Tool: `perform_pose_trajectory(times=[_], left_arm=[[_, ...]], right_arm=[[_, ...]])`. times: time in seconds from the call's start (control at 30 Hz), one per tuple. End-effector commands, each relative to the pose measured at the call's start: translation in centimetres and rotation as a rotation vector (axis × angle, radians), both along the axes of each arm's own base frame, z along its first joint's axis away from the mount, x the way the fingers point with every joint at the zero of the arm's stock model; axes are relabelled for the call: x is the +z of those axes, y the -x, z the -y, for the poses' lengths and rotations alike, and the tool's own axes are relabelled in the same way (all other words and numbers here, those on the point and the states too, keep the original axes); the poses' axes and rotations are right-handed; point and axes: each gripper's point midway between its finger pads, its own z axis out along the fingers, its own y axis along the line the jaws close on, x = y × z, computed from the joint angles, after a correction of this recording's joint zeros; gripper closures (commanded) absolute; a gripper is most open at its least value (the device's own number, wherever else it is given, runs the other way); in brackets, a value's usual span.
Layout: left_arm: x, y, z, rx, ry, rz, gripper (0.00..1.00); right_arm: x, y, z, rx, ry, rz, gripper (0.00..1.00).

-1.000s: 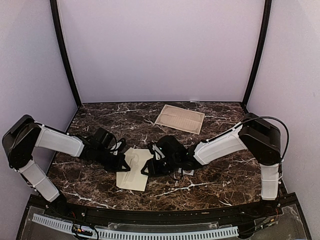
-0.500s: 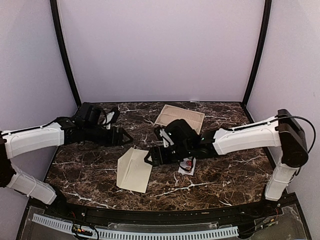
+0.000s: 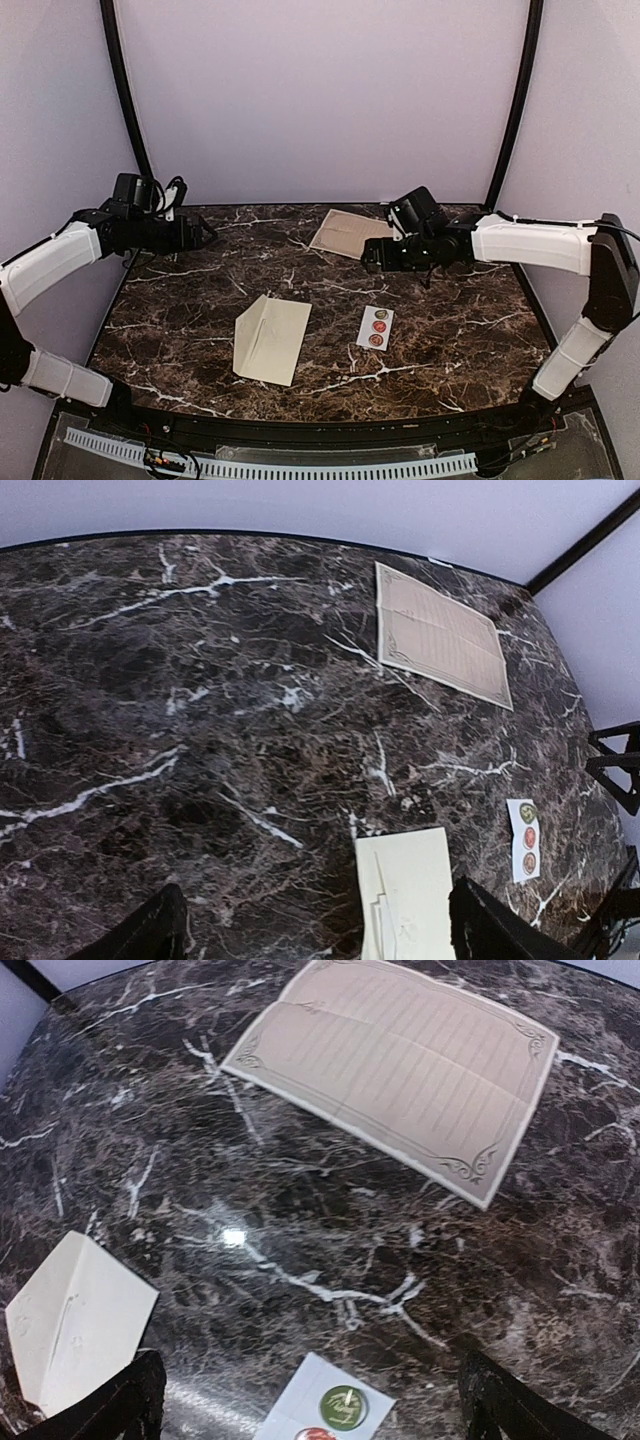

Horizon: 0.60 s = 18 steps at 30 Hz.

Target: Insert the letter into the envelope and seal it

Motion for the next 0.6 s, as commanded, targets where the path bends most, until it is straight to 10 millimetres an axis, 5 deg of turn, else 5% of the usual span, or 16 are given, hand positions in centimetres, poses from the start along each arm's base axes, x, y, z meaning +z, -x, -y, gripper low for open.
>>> perform_pose_trajectory(times=[0.0,0.2,0.4,0.57], left_arm=[[0.9,-0.7,-3.3,0.060,-0.057,0.101,0.10],[-0.1,-0.3,-4.3,0.082,-0.104,0.102,0.09],[0.3,0.1,-4.6,0.089,-0.105,0.129,0.09],[0.0,0.2,-4.6,0.088,-0.109,0.119,0.09]], right_arm=[[-1.5,-4.1,3.4,-0.061,0.126,0.010,0.01],[-4.0,-10.1,5.1,-0.106,0.185,0.007,0.01],[-6.0,-15.1,3.4,-0.055,0.230,0.025,0.03],[-7.7,-16.9,1.7,-0.004,0.218,0.013,0.10]])
